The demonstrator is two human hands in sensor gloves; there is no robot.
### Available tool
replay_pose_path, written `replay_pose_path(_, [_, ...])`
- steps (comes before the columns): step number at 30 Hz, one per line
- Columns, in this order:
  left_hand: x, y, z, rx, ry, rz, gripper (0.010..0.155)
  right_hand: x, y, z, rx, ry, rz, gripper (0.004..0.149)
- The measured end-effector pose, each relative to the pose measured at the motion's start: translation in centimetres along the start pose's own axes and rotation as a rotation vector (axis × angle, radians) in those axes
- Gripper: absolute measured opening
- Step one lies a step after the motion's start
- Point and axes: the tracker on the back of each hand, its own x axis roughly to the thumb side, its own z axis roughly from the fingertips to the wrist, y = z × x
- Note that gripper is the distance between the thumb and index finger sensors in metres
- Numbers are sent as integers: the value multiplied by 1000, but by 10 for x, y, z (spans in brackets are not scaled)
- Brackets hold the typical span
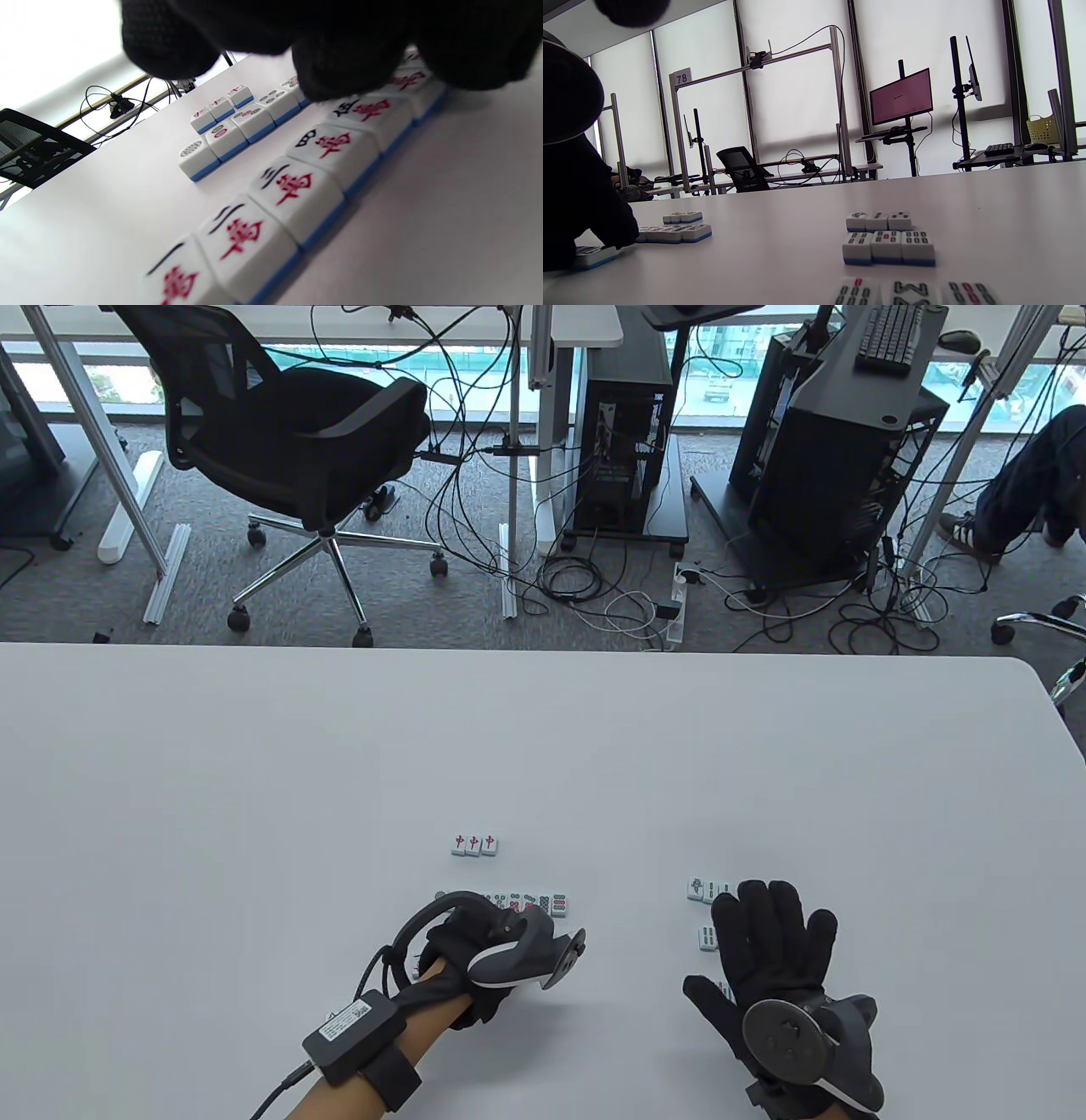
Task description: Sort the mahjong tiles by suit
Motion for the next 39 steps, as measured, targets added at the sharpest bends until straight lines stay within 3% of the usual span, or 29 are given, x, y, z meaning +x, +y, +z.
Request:
replay_pose_path(7, [-47,-7,43,7,77,-5,67,0,2,0,13,0,17,82])
replay_pose_path(14, [-87,-46,96,-88,117,-53,67,1,3,0,15,2,41,82])
replay_pose_path(18, [-98,-65,114,-142,123,-5,69,0,6,-1,31,16,59,82])
replay_pose_path(22, [-97,-80,117,-205,118,8,69,-2,9,-1,47,28,78,82])
replay_pose_path(30, [-90,-90,108,-186,116,46,64,0,11,-1,61,37,93,82])
replay_pose_path(36, [-89,-83,103,-177,75,-32,62,-1,11,-1,61,36,80,82])
replay_pose_path(39, [-94,-63,96,-131,97,-84,62,-1,11,-2,62,35,79,82])
